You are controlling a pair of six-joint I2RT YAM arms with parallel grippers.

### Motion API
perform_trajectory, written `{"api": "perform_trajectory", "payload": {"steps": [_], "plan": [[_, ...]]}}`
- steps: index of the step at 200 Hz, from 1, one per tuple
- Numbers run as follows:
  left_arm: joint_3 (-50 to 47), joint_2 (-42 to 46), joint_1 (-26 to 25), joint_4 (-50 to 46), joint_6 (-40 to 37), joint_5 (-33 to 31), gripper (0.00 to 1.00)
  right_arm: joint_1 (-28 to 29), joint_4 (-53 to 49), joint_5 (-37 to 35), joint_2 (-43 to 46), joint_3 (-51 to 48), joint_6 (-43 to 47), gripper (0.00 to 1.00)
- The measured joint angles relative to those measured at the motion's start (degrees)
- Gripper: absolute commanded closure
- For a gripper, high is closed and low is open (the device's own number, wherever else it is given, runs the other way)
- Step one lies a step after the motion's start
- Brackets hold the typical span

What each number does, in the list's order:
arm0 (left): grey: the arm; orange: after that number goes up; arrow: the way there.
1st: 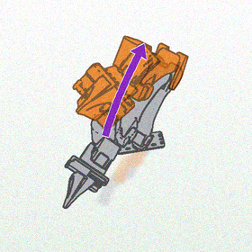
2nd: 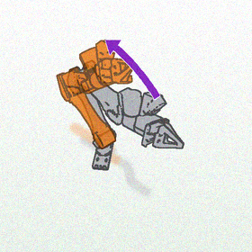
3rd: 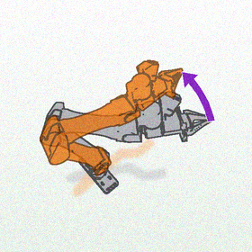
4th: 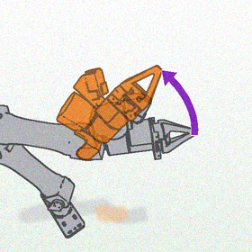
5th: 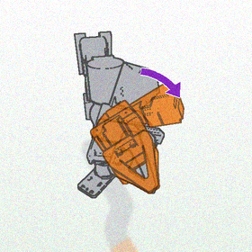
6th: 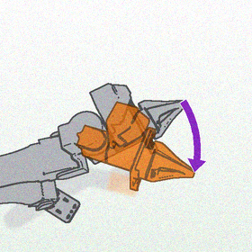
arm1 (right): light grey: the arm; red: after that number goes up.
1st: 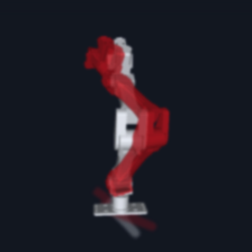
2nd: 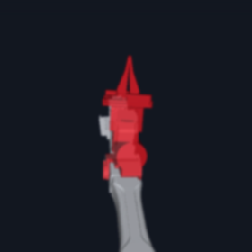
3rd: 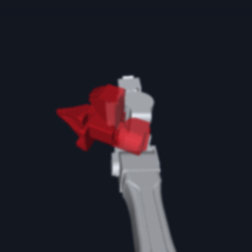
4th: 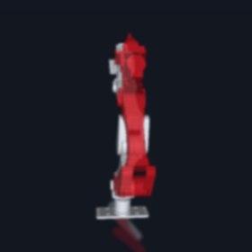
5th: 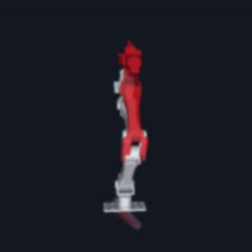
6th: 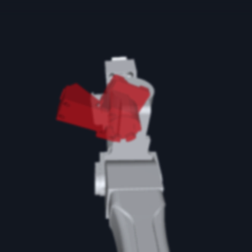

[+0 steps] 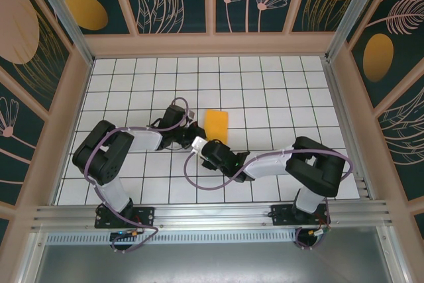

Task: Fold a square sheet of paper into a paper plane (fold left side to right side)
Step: Third fold the triangle at the center of the table.

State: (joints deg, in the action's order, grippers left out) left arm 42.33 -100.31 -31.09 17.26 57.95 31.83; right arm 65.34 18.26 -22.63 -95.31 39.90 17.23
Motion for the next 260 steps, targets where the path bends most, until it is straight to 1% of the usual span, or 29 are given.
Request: {"api": "perform_trajectory", "payload": {"steps": [5,14,28,37,46,62,69,85,98,112,133,144,170,204,235,260], "plan": [[0.0,0.0,0.0,0.0,0.0,-0.1,0.93,-0.1,0.0,0.0,0.0,0.0,0.0,1.0],[0.0,0.1,0.0,-0.3,-0.2,-0.3,0.91,-0.2,0.0,0.2,0.0,0.0,0.3,1.0],[0.3,0.1,0.0,-1.3,-0.8,-0.8,0.84,-0.5,0.0,0.5,0.0,0.0,0.4,1.0],[0.6,0.1,0.0,-2.1,-1.3,-1.0,0.78,-0.8,0.0,0.8,0.0,0.0,0.4,1.0],[1.0,0.2,0.0,-3.0,-2.3,-1.2,0.73,-1.0,0.0,1.3,0.0,0.0,0.4,1.0],[1.6,1.5,0.3,-5.4,-3.4,-1.8,0.63,-1.6,-0.1,2.2,0.1,0.0,0.5,1.0],[1.8,2.4,0.6,-6.5,-4.1,-2.0,0.57,-1.8,-0.1,2.4,0.2,0.0,0.4,1.0],[2.6,4.6,1.9,-9.1,-6.0,-2.4,0.51,-2.3,-0.2,3.3,0.5,0.0,0.4,1.0],[3.6,6.1,3.3,-11.3,-7.5,-2.5,0.49,-2.4,-0.2,3.7,0.5,0.0,0.2,1.0],[5.2,6.8,4.5,-13.5,-9.2,-2.5,0.49,-2.5,-0.3,4.3,0.5,0.0,0.0,1.0],[8.5,6.4,5.3,-16.4,-11.5,-2.3,0.57,-2.6,-0.4,4.8,0.5,0.0,-0.3,1.0],[11.0,5.3,5.3,-17.5,-12.8,-1.7,0.59,-2.6,-0.5,4.9,0.5,0.0,-0.7,1.0],[19.1,-1.7,5.2,-17.9,-15.0,1.0,0.62,-2.8,-0.7,5.1,0.5,0.0,-1.3,1.0],[26.1,-10.7,4.6,-18.3,-16.9,3.9,0.63,-3.3,-0.7,5.2,0.5,0.0,-1.6,1.0],[31.1,-17.4,3.5,-19.6,-18.4,5.0,0.65,-3.9,-0.7,5.9,0.5,0.0,-2.3,1.0],[33.3,-20.6,3.0,-21.0,-19.4,5.0,0.66,-4.4,-1.4,7.0,0.5,0.1,-2.8,1.0]]}}
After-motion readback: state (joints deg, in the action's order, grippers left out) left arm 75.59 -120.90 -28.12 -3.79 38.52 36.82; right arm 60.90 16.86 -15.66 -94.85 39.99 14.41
